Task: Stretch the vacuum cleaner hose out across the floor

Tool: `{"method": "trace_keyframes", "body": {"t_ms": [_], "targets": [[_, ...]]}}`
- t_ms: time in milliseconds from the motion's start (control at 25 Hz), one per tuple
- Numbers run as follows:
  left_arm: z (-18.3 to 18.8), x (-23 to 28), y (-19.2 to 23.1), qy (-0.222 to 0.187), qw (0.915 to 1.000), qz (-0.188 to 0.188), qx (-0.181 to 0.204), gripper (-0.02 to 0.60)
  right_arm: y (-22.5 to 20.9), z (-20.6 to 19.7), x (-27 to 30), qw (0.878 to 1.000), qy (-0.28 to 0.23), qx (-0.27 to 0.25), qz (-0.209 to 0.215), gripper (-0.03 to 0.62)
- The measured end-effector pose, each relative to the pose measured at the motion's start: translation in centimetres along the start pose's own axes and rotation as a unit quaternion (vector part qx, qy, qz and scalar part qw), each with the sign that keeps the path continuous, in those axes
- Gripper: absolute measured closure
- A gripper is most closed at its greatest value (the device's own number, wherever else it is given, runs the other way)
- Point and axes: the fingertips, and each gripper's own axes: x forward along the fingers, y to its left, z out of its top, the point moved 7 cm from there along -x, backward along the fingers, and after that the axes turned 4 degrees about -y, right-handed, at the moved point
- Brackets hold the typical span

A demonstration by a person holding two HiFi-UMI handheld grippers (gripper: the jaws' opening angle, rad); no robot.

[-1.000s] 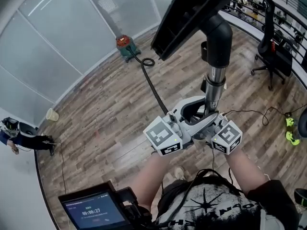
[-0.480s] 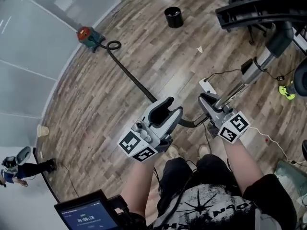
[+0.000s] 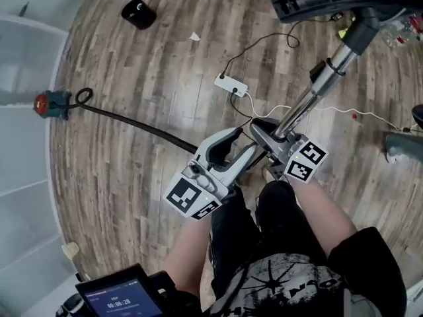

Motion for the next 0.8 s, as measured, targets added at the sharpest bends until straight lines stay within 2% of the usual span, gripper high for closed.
{"method": "trace_keyframes", "body": {"t_ms": [240,360,480,640,720,800], "targets": [[-3.2,1.0,3.4,0.018,0.9977,-0.059,-0.027,0.426,-4.5,-5.0,-1.3,0.992,-0.045,0.088,-0.079,0.543],[-3.5,0.1,4.5,0.018,0.9967,-0.067,-0.042,0.426,-6.7,-7.1,-1.8,0.984,-0.055,0.122,-0.115,0.545],[-5.3,-1.5,4.5,0.031,0.9963,-0.075,-0.031,0.426,-9.2,-10.2,-3.4,0.976,-0.064,0.151,-0.143,0.545],[-10.0,-3.4,6.2,0.044,0.9973,-0.057,-0.015,0.428,-14.0,-15.4,-4.3,0.969,-0.074,0.171,-0.163,0.543],[-12.4,-3.3,6.9,0.038,0.9984,-0.038,-0.017,0.436,-15.9,-17.5,-4.7,0.968,-0.063,0.18,-0.165,0.543],[-15.3,-2.4,7.5,0.041,0.9984,-0.034,-0.018,0.442,-17.7,-19.0,-5.2,0.968,-0.051,0.181,-0.164,0.543]]}}
